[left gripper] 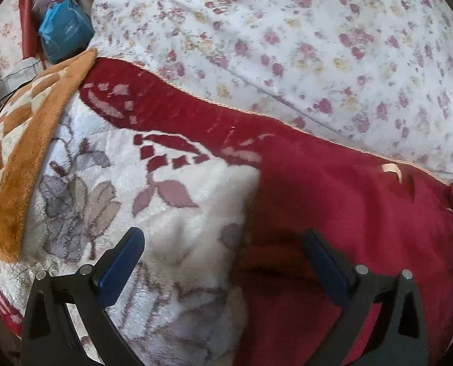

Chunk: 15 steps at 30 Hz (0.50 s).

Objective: Fold small clothes

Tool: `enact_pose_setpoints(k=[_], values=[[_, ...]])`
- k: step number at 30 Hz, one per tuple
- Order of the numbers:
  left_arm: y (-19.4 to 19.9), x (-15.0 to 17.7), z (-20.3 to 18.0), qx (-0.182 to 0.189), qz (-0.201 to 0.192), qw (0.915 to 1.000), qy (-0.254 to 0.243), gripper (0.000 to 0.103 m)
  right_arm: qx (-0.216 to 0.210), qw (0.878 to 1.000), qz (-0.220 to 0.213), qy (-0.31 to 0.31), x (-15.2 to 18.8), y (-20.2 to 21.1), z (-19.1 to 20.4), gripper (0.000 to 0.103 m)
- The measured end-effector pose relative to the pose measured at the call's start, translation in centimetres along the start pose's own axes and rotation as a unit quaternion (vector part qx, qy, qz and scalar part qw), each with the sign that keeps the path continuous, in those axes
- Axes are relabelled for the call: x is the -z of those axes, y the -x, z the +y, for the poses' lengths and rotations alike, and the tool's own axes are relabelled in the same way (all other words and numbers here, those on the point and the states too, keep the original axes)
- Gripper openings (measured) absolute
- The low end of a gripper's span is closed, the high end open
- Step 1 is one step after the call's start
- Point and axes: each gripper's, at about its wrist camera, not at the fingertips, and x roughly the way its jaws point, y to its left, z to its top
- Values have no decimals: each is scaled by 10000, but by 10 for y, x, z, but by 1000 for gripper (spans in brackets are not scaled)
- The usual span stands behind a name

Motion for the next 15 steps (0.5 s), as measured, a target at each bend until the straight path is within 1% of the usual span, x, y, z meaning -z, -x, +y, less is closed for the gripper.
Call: enact_pose_setpoints(k=[1,2,3,4,6,7,8,10,12,15], values=[[-2,1,-3,19,51,10000,-45,103,65,9995,277,-118,4,-11,-11,72],[-5,2,-6,24,133,9999,-94,103,38,9988,438,-202,8,-15,-20,72],[-8,3,-9,30,214,9997,-132,103,-106,9986,430,-283,12,-13,-28,71],[-10,5,-11,26,277,9995,-167,103,-247,9987,299,-333,14,-5,-35,71],[-10,7,-15,-33,290,9993,-229,103,-373,9983,78,-449,13,15,-47,72],[-9,8,-16,-54,260,9993,-248,103,-369,9979,-67,-537,13,25,-55,72],[-7,8,-16,-63,229,9994,-246,103,-267,9972,-229,-665,9,37,-66,72],[-2,6,-15,-33,155,9997,-193,103,-94,9957,-367,-851,4,49,-85,73],[2,5,-14,52,99,9999,-110,103,101,9935,-392,-1060,-4,50,-102,74],[3,5,-16,112,104,9998,-96,103,113,9902,-327,-1357,-9,43,-125,74]])
